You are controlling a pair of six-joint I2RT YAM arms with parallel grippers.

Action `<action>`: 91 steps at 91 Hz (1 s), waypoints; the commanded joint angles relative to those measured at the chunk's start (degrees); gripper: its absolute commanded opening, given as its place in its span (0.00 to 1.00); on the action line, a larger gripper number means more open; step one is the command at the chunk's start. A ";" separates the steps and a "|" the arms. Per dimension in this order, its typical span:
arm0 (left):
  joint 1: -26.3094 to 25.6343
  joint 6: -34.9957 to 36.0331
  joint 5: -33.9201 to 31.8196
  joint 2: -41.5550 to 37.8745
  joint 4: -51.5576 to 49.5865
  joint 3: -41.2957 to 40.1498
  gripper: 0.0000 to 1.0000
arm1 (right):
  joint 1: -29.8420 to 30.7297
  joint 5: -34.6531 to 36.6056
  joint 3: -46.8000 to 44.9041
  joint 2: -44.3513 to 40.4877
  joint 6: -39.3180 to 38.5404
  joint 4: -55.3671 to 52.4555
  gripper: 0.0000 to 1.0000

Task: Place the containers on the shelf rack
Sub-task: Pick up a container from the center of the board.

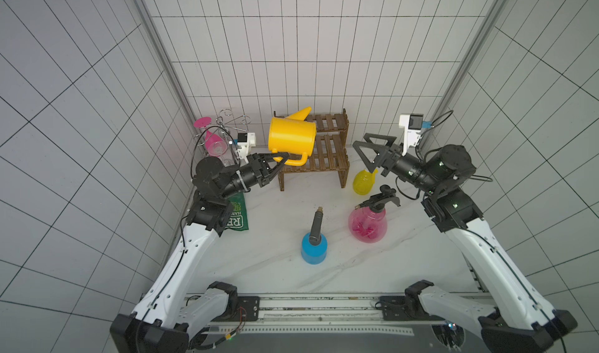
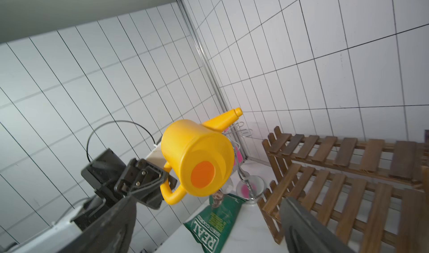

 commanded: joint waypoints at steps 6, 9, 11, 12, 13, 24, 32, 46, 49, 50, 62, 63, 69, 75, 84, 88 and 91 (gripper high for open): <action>-1.28 -5.48 3.65 -0.03 13.14 -0.30 0.00 | -2.35 -9.01 8.54 9.09 30.25 12.05 0.99; -1.85 -5.81 3.94 0.44 14.67 -0.54 0.00 | -2.50 -9.07 9.98 10.50 32.46 12.83 0.99; -2.21 -6.04 4.24 0.89 15.35 -0.64 0.00 | -2.44 -9.17 10.78 11.33 33.49 12.54 0.98; -2.44 -6.14 4.42 1.08 15.63 -0.66 0.00 | -2.40 -9.23 11.17 11.65 33.88 12.34 0.98; -2.56 -6.19 4.60 1.26 15.72 -0.67 0.00 | -2.43 -9.26 11.59 11.86 34.07 12.07 0.98; -4.91 -5.85 5.50 2.38 16.39 -0.95 0.00 | -2.38 -8.22 15.09 13.97 34.08 3.56 0.98; -6.29 -5.36 5.81 2.71 16.98 -1.03 0.00 | -2.30 -7.12 16.51 15.09 34.89 -1.28 0.97; -7.93 -5.80 6.53 4.55 18.22 -0.10 0.00 | -0.41 -6.79 18.81 17.56 33.94 -4.80 0.94; -8.28 -6.05 6.95 5.10 18.55 0.31 0.00 | -0.02 -6.70 19.52 18.09 33.36 -5.77 0.92; -8.38 -6.14 7.09 5.34 18.63 0.52 0.00 | 0.04 -6.68 19.76 18.38 33.20 -5.95 0.91; -8.90 -6.30 7.87 6.51 18.69 1.26 0.00 | 0.62 -6.76 22.12 20.46 32.00 -6.77 0.70; -8.86 -6.35 7.91 6.57 18.66 1.26 0.00 | 0.62 -6.79 22.34 20.57 31.73 -6.85 0.68; -8.87 -6.25 7.94 6.92 18.31 1.22 0.00 | 0.90 -6.91 23.74 21.21 30.41 -8.02 0.59; -8.86 -6.03 7.73 7.28 17.33 1.39 0.00 | 1.10 -7.15 24.75 21.69 28.61 -10.08 0.55; -8.89 -5.92 7.37 8.01 16.26 1.65 0.00 | 1.53 -6.83 24.68 21.74 26.20 -12.24 0.51; -8.92 -6.11 7.17 8.49 16.05 1.82 0.00 | 1.72 -6.78 24.36 21.61 25.10 -12.73 0.47; -8.92 -6.29 7.08 8.93 16.08 1.93 0.00 | 1.77 -6.63 24.24 21.49 24.17 -13.53 0.45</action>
